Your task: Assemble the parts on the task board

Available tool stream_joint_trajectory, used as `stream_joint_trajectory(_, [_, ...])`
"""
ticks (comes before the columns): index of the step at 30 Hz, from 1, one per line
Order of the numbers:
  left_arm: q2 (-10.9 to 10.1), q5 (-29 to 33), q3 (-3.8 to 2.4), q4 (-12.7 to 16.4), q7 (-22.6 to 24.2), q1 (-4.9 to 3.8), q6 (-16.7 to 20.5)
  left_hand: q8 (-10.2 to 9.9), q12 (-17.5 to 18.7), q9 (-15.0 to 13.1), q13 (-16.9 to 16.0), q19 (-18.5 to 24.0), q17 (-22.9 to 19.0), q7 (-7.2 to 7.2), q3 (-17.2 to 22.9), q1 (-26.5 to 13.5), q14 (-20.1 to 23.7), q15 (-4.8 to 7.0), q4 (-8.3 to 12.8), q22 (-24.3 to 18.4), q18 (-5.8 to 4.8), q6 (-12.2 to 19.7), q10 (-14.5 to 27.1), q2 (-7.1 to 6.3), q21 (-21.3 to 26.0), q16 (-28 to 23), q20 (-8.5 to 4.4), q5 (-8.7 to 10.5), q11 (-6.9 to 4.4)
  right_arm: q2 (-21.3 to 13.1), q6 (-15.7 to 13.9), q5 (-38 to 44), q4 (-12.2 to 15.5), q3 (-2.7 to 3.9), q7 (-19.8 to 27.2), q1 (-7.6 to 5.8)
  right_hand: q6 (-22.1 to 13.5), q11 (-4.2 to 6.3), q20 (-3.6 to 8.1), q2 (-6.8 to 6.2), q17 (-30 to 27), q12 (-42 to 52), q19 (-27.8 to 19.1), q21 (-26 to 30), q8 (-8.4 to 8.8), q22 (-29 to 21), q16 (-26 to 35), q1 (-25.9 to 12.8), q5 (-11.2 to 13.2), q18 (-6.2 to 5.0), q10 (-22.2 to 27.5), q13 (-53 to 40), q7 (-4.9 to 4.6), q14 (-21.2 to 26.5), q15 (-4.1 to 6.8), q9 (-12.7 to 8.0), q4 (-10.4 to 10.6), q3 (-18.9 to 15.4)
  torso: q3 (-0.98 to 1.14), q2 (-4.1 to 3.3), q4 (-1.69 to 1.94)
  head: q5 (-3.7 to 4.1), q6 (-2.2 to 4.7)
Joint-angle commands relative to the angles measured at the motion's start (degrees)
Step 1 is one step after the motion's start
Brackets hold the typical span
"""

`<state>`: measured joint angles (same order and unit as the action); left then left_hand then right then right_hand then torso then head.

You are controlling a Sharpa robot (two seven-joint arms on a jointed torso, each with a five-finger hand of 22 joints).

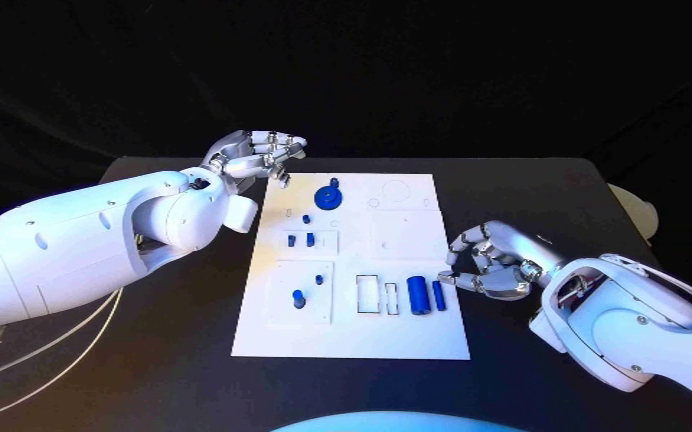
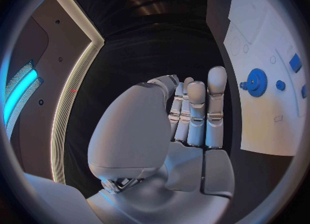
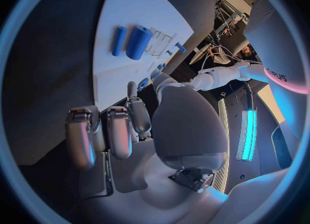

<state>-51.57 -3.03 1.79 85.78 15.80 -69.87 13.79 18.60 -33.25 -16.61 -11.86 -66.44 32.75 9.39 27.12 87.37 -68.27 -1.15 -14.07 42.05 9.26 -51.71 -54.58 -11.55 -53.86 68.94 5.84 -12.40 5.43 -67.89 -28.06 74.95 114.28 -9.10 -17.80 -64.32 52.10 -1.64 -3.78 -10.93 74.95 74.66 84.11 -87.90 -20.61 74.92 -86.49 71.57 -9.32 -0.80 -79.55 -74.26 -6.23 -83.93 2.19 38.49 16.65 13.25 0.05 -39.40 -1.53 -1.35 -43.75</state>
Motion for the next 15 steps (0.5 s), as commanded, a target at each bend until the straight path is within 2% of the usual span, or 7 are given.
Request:
stream_joint_trajectory(1, [-0.11, 0.28, 0.02, 0.26, 0.38, -0.02, -0.87, -0.01, -0.37, -0.09, -0.05, 0.33, -0.05, 0.09, 0.41, -0.77, 0.40, 0.10, 0.03, 0.02, 0.49, 0.21, 0.36, 0.01, 0.29, -0.13, 0.16, -0.17, -0.02, -0.23, -1.08, 4.01, 0.58, -0.21, -4.19, 1.14, -0.47, -0.01, 0.06, 0.54, 4.60, 0.22, 5.30, -0.49, -0.20, 14.48, -0.39, -0.31, 0.36, 0.44, 0.01, -0.14, 0.06, -4.17, 0.14, 0.09, 0.01, -0.56, 0.00, 0.26, -0.50, 0.91, -0.38])
stream_joint_trajectory(6, [-0.20, 0.28, 0.05, 0.33, 0.40, -0.02, -0.92, 0.04, -0.43, -0.13, -0.07, 0.32, -0.07, 0.06, 0.46, -0.81, 0.42, 0.11, 0.07, 0.02, 0.49, 0.16, 0.36, 0.01, 0.31, -0.12, 0.16, -0.16, -0.03, 1.29, -1.76, 7.37, -0.08, -0.40, -6.64, 3.08, -0.44, 0.00, 0.05, 0.68, 5.39, 0.43, 5.50, -1.04, -0.24, 14.69, -0.67, -0.80, 0.52, 0.56, -0.04, -0.39, 0.09, -4.32, 0.14, 0.11, 0.08, -1.13, 0.03, 0.25, -0.67, 1.16, -0.61])
stream_joint_trajectory(9, [-0.29, 0.29, 0.06, 0.42, 0.40, -0.02, -0.96, 0.04, -0.43, -0.13, -0.07, 0.32, -0.07, 0.06, 0.46, -0.81, 0.42, 0.11, 0.07, 0.02, 0.49, 0.16, 0.36, 0.01, 0.31, -0.12, 0.16, -0.16, -0.03, 2.44, -2.02, 8.66, -0.58, -0.44, -7.90, 3.90, -0.64, -0.03, 0.04, 0.85, 5.55, 0.43, 5.54, -1.14, -0.12, 14.73, -0.74, -1.14, 0.33, 0.58, 0.03, -0.44, 0.05, -4.34, 0.12, 0.05, 0.09, -1.52, -0.02, 0.21, -0.52, 1.19, -0.76])
stream_joint_trajectory(11, [-0.38, 0.29, 0.07, 0.47, 0.39, -0.01, -0.95, 0.04, -0.43, -0.13, -0.07, 0.32, -0.07, 0.06, 0.46, -0.81, 0.42, 0.11, 0.07, 0.02, 0.49, 0.16, 0.36, 0.01, 0.31, -0.12, 0.16, -0.16, -0.03, 3.35, -2.33, 9.55, -0.86, -0.46, -8.72, 4.43, -0.69, -0.04, 0.04, 0.90, 5.64, 0.40, 5.57, -1.21, -0.09, 14.75, -0.77, -1.29, 0.18, 0.60, 0.09, -0.42, 0.04, -4.36, 0.11, 0.03, 0.09, -1.71, -0.02, 0.15, -0.48, 0.90, -0.68])
stream_joint_trajectory(15, [-0.53, 0.29, 0.07, 0.51, 0.36, -0.01, -0.96, 0.04, -0.43, -0.13, -0.07, 0.32, -0.07, 0.06, 0.46, -0.81, 0.42, 0.11, 0.07, 0.02, 0.49, 0.16, 0.36, 0.01, 0.31, -0.12, 0.16, -0.16, -0.03, 4.73, -3.13, 10.71, -1.34, -0.47, -9.79, 4.96, -1.15, -0.13, -0.01, 0.98, 5.70, 0.30, 5.54, -1.14, 0.19, 14.73, -0.80, -1.53, -0.04, 0.58, 0.24, -0.40, -0.08, -4.35, 0.05, -0.08, 0.06, -2.22, -0.02, 0.14, -0.46, 0.91, -0.62])
